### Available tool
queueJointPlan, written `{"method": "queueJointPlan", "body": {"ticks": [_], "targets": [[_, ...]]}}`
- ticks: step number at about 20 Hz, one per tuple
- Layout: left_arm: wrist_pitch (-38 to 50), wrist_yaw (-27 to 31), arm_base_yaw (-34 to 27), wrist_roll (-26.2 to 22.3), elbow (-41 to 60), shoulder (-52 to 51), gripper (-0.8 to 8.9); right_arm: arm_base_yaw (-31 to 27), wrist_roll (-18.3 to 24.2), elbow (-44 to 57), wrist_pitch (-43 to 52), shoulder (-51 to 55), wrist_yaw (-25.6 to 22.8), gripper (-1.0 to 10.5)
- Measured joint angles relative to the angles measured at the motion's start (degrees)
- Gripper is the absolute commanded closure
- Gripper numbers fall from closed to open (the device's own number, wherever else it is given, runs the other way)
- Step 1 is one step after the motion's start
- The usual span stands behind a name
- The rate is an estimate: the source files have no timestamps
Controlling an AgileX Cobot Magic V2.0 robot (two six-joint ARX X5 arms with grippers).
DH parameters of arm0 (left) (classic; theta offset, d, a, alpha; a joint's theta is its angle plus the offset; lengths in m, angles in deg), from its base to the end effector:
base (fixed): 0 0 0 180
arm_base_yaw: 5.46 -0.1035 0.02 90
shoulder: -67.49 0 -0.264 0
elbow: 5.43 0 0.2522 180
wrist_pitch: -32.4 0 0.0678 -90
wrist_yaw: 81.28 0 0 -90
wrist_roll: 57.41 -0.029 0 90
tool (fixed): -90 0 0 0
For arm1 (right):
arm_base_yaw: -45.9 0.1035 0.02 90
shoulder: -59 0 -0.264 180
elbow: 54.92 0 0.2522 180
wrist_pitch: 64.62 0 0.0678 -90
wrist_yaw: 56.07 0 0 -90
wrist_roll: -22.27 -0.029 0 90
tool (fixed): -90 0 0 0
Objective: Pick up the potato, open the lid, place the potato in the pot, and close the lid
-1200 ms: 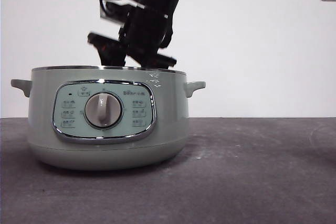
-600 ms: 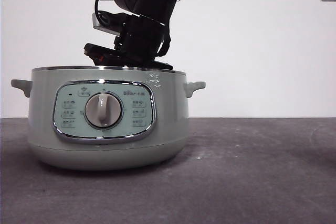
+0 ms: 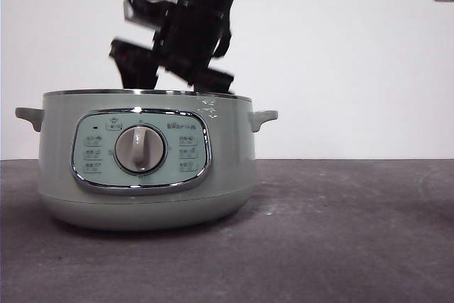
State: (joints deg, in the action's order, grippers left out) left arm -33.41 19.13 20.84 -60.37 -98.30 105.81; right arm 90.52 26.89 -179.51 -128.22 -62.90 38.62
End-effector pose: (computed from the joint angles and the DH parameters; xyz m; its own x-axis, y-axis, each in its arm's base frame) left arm 0.0504 -0.0191 0.4538 0.9448 -0.2654 -0.1920 0.2856 0.9545 0.0859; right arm 0.3246 0.3237 0.2550 0.2875 0.3986 -0.8709 -0.7761 0.6298 0.0321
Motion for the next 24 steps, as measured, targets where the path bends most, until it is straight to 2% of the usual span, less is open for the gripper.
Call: {"method": "queueJointPlan", "body": {"ticks": [5,7,9,13,18,24], "targets": [[2.3,-0.2,0.0,0.0,0.0,6.5,8.22,-0.1,-1.4,0.0,-8.9,14.2,-1.4,5.1],[4.6,-0.7,0.0,0.0,0.0,10.3,8.22,-0.3,-2.3,0.0,-11.9,20.5,-5.0,5.1],[7.6,-3.7,0.0,0.0,0.0,14.0,8.22,-0.4,-3.4,0.0,-14.1,26.9,-9.3,5.1],[13.2,-6.6,0.0,1.2,0.0,19.6,8.22,-0.9,-4.4,0.0,-15.5,37.1,-14.0,5.1],[20.3,-6.3,2.5,2.7,1.7,22.5,8.22,-1.6,-5.8,0.0,-17.8,46.1,-16.8,5.1],[30.8,-6.1,5.0,5.2,11.6,22.5,8.22,-1.9,-7.1,0.0,-25.8,50.9,-16.9,5.1]]}}
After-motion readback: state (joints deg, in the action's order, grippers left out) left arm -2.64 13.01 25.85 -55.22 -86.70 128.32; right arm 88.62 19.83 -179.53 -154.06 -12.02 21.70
